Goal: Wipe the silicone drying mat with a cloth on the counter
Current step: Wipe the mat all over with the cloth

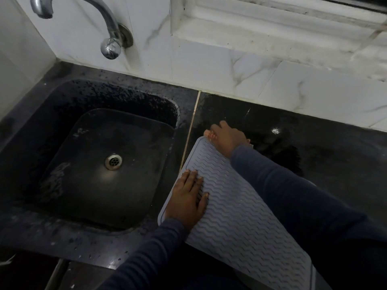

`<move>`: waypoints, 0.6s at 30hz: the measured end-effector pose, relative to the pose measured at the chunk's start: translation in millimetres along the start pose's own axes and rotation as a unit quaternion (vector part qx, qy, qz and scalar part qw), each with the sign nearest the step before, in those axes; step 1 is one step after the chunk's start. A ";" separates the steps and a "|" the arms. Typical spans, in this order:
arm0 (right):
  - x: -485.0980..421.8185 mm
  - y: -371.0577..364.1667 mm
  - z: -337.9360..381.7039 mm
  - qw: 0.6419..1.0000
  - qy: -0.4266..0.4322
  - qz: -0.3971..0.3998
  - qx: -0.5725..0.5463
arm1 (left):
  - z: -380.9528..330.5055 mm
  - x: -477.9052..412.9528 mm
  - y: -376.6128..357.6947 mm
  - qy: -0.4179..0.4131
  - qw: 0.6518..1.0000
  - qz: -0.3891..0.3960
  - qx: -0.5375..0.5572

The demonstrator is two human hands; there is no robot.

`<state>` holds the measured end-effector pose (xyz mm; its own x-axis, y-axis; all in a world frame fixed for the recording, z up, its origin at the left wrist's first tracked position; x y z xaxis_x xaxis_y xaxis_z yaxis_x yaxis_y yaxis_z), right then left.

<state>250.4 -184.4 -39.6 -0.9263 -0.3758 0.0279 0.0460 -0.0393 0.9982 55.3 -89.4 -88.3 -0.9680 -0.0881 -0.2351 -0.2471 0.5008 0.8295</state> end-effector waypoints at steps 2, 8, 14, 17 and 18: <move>0.7 2.6 -17.2 0.998 -0.057 -0.006 0.010 | -0.4 -0.3 0.6 -0.002 1.000 -0.001 0.006; 24.9 12.0 -12.3 0.998 -0.054 0.027 -0.021 | 5.4 0.2 -1.6 0.006 0.999 0.004 0.033; 180.1 -1.7 20.0 0.989 -0.058 0.020 -0.132 | 8.2 -2.9 -4.1 0.010 0.999 0.022 0.034; 226.0 -13.9 -41.8 0.979 -0.160 0.016 -0.123 | 9.7 -1.9 -5.7 0.010 0.999 0.013 0.036; 236.1 -14.0 -67.2 0.971 -0.206 0.009 -0.122 | 10.9 -1.8 -6.0 0.007 0.999 0.009 0.036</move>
<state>56.2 -334.8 -50.6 -0.9932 0.0225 0.1142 0.1038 -0.2732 0.9563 59.0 -82.8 -98.4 -0.9731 -0.0902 -0.2121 -0.2255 0.5628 0.7953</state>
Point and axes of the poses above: each hand's wrist, its own x-axis away from the middle knuckle, its own y-axis out of the back of the hand, z = x × y, the point moved 4 cm from there along -x, towards the middle knuckle, and after that the axes turned 11 degrees about -z, right-handed, at the moved point
